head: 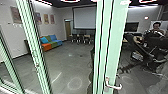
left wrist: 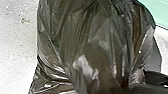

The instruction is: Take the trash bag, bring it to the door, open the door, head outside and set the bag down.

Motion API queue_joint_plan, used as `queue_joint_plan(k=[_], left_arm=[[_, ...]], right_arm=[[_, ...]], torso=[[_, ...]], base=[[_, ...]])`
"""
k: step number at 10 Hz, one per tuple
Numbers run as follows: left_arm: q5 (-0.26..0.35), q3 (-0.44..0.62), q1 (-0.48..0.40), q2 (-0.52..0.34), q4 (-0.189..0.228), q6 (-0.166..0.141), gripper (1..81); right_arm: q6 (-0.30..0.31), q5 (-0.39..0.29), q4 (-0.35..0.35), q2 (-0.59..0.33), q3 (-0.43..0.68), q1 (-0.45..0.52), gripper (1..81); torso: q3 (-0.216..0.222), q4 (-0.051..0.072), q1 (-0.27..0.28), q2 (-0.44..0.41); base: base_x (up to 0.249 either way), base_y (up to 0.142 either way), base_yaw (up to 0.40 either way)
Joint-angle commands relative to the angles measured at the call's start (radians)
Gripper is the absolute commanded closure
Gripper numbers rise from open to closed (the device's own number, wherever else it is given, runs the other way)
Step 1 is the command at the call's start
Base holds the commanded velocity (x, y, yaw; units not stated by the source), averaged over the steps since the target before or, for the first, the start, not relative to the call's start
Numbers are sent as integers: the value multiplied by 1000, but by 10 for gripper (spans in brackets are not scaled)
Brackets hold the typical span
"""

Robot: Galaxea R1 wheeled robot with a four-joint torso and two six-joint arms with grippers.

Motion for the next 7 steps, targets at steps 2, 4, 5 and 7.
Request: queue_joint_plan(k=[2,4,5,7], left_arm=[[58,1,-60,-5,-3,-2,811],[58,2,-61,-3,-3,-2,811],[58,2,-61,-3,-3,-2,811],[58,1,-61,1,-5,-2,811]], right_arm=[[-6,19,15,-208,259,87,10],[-6,-41,33,-266,314,156,10],[-6,-52,35,-309,354,191,10],[-6,-90,72,-379,417,258,10]], torso=[[0,0,0,0],[0,0,0,0],[0,0,0,0],[0,0,0,0]], base=[[0,0,0],[0,0,0],[0,0,0],[0,0,0]])
